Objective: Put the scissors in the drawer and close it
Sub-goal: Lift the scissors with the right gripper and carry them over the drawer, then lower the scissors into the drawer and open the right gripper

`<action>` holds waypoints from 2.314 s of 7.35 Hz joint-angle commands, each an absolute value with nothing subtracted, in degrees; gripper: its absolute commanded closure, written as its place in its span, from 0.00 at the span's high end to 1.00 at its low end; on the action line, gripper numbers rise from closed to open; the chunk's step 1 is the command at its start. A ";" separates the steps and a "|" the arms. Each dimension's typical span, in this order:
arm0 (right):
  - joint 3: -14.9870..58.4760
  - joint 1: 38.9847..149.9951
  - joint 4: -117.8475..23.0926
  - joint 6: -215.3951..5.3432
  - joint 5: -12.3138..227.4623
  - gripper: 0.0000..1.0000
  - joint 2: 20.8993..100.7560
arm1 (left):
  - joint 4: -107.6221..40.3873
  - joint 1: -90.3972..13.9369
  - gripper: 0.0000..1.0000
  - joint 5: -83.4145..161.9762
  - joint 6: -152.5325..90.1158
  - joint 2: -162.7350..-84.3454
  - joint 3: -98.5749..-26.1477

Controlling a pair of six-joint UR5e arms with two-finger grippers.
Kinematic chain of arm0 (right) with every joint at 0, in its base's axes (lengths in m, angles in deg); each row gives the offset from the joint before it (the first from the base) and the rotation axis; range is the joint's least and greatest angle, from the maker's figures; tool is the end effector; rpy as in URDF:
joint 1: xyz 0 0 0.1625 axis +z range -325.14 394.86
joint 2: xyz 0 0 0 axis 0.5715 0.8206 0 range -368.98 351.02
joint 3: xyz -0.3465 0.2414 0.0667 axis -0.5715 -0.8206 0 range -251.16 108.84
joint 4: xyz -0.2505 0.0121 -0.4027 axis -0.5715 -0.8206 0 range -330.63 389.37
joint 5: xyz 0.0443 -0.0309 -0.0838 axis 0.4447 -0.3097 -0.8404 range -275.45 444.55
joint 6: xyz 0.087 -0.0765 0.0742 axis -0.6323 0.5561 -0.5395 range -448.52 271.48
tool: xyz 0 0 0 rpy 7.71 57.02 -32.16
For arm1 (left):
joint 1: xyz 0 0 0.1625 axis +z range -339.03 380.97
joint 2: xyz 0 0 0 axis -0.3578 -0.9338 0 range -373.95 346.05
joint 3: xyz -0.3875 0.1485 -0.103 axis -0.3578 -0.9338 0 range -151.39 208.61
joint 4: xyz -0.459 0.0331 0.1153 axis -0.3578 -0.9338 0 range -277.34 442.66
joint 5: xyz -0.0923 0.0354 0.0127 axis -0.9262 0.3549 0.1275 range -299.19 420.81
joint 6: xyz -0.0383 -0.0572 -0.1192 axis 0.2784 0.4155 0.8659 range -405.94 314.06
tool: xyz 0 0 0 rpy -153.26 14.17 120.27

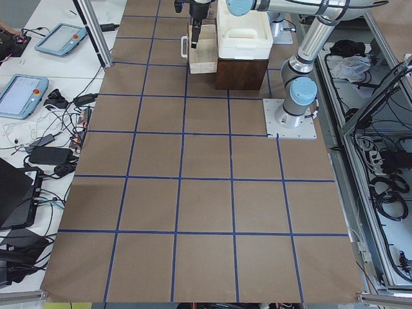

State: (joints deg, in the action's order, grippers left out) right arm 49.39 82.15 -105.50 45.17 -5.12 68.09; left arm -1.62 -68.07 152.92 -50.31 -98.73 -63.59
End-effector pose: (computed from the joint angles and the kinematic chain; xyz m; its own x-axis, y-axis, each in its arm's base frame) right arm -0.2604 -0.4797 0.1308 0.0175 -0.9996 0.0215 -0.9998 -0.0172 0.0126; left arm -0.1192 -0.5373 0.4914 -0.9975 0.0529 -0.0479 0.0595 0.9871 -0.1487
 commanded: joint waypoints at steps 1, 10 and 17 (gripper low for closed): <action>42.61 87.20 -97.41 41.21 -5.44 0.00 72.39 | -1.63 -68.07 1.00 152.92 -50.33 -98.85 -63.59; 10.58 122.52 -62.82 1.25 -0.43 0.00 71.62 | -1.54 -67.98 1.00 153.10 -50.33 -98.59 -63.59; 9.70 147.42 -66.51 -17.93 -1.40 0.00 63.46 | -1.54 -67.89 1.00 153.01 -50.33 -98.67 -63.50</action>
State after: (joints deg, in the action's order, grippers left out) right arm 9.62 144.18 -65.14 -15.01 -1.27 65.09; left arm -1.49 -67.97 153.01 -50.33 -98.71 -63.50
